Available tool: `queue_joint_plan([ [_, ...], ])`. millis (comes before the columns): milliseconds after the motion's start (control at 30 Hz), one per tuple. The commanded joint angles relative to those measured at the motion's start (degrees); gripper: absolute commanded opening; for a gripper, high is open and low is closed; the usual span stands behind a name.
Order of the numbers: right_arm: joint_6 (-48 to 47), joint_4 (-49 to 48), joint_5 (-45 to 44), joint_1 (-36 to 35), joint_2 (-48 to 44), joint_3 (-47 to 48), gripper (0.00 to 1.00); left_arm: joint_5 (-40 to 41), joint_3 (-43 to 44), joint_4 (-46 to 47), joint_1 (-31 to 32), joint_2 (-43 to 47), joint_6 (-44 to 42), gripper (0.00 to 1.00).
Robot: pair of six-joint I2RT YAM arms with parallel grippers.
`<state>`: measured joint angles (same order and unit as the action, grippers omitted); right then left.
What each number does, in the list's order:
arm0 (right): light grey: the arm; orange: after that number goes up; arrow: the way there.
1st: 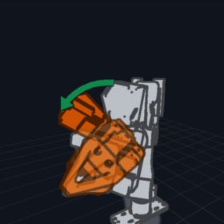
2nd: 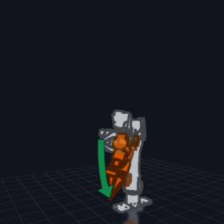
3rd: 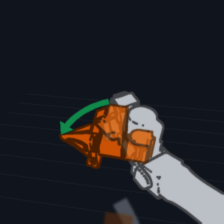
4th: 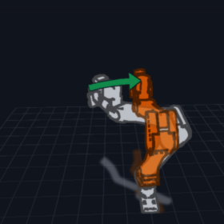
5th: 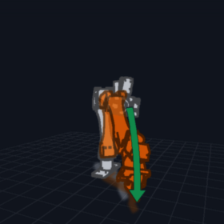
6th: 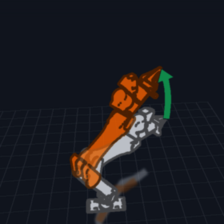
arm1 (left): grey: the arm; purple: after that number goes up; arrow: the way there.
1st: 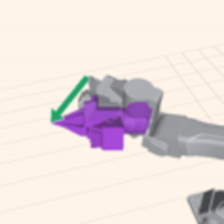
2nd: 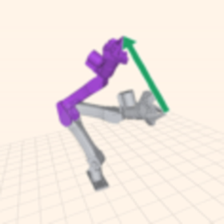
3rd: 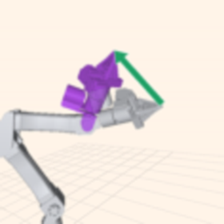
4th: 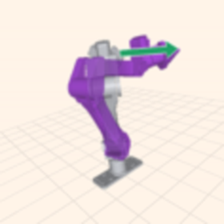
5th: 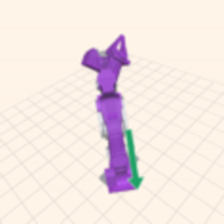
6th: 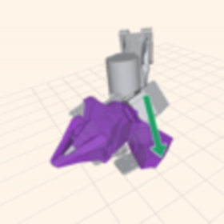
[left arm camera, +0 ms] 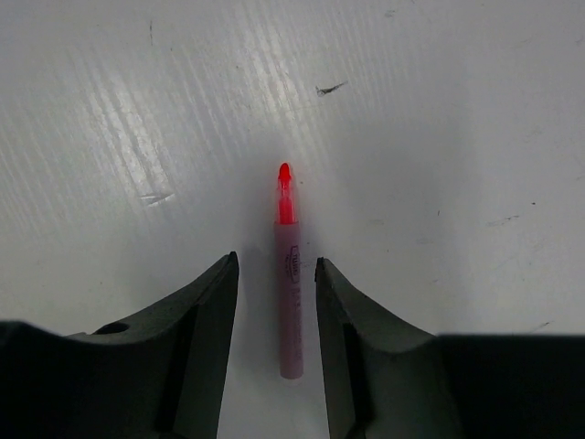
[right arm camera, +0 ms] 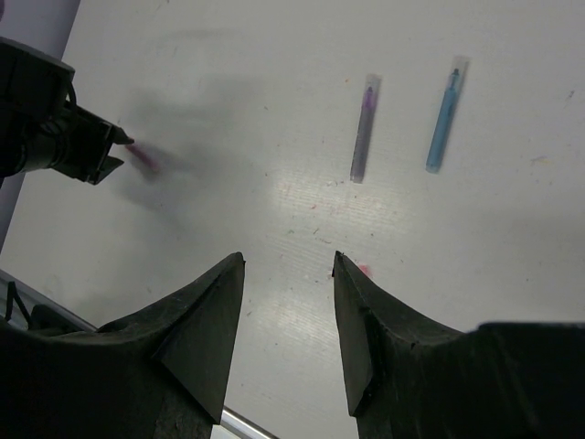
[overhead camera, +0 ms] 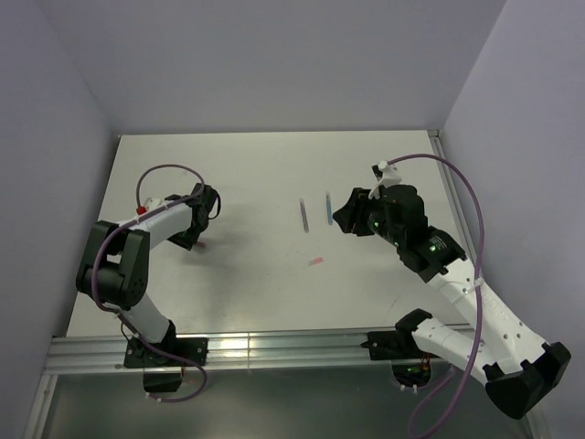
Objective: Insert the pens into the pen caps
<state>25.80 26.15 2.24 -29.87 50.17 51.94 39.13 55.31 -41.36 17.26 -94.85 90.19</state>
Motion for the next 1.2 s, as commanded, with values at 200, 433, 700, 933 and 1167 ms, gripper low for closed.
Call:
queue_joint_plan([
  [200,-1.37,-1.45,-0.04,-0.37,-1.74,-0.88,0.52,-1.87,2.44,1.64,-0.82,-3.59,0.68,0.43],
  [433,-1.54,-1.10,0.13,-0.37,-1.83,-0.97,0.52,-3.18,2.87,2.69,-1.08,-5.52,0.07,0.19],
  [700,-1.37,-1.98,5.65,-0.37,-1.31,-0.62,0.52,-10.12,0.95,12.87,-0.12,2.28,-12.02,0.00],
  [933,0.47,-8.74,22.42,-0.37,1.59,0.62,0.52,-24.61,-2.83,38.43,10.15,19.34,-25.58,0.00],
  [1167,4.87,-16.39,28.52,-0.37,3.70,1.76,0.53,-34.38,-6.35,58.57,20.00,26.72,-28.75,0.00],
])
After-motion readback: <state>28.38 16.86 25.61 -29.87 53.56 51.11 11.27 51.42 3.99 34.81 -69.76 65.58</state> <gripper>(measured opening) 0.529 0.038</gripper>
